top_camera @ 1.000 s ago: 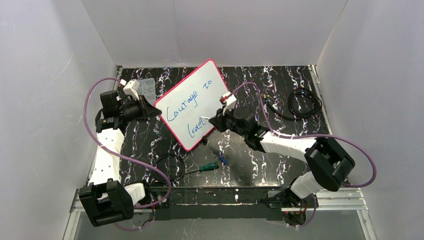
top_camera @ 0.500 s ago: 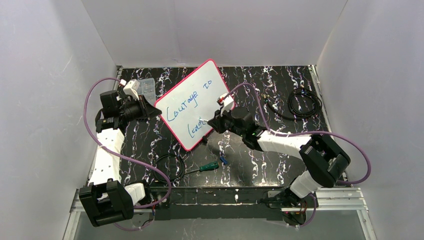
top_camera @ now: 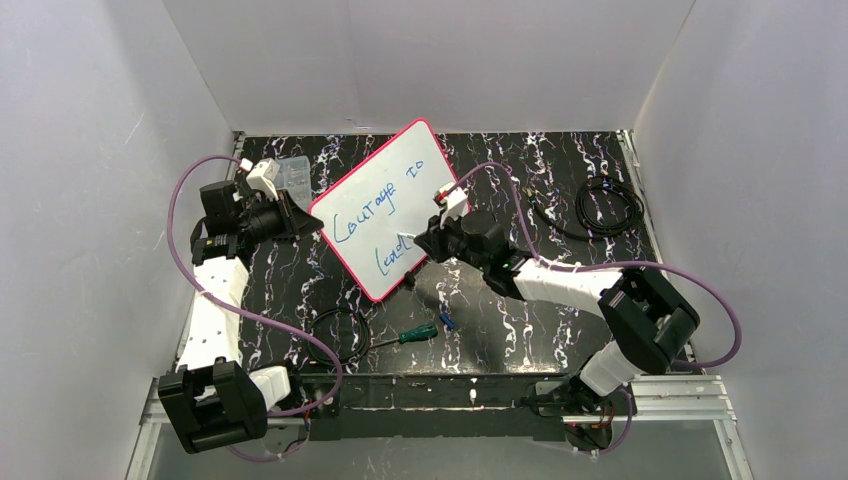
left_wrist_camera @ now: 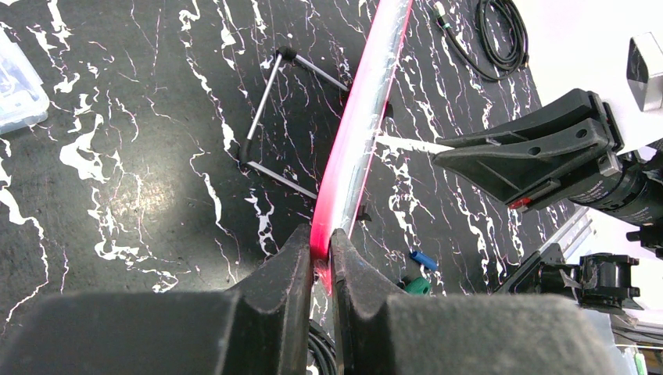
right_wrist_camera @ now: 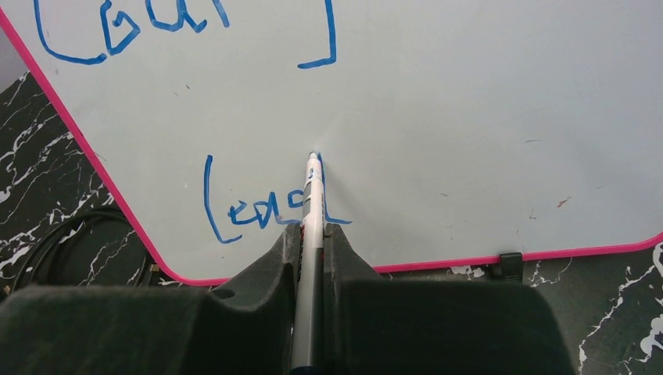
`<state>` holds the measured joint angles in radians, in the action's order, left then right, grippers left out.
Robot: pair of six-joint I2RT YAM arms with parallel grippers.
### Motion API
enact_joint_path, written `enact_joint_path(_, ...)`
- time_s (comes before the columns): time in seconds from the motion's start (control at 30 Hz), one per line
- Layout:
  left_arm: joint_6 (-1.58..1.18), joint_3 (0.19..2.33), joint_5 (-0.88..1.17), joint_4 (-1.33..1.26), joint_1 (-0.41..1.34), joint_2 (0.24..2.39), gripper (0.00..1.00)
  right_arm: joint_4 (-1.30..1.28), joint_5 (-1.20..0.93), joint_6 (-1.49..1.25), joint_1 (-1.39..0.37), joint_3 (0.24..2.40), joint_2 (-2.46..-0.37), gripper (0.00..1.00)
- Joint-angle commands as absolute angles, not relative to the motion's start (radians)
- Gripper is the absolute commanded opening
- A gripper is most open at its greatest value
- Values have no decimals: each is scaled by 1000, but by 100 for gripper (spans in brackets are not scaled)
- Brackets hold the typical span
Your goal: Write a sentence on the whiteboard
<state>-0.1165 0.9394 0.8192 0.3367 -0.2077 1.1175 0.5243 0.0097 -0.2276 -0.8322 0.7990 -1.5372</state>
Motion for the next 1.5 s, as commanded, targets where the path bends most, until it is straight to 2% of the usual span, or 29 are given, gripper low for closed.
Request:
enact_joint_path(0.0,-98,930,807,347,-203,1110,0,558,47,-197,-830,858,-1540,1)
enact_joint_path(0.37,-100,930,808,347,-203,1108,0,560,59,-184,-830,883,-1543,1)
enact_joint_path(0.87,-100,928,805,347,-203,1105,0,496,7,-161,-814,799,-1410,1)
enact_joint_path(1.47,-98,928,804,347,-204,1107,0,534,-129,-175,-708,768,-1450,1)
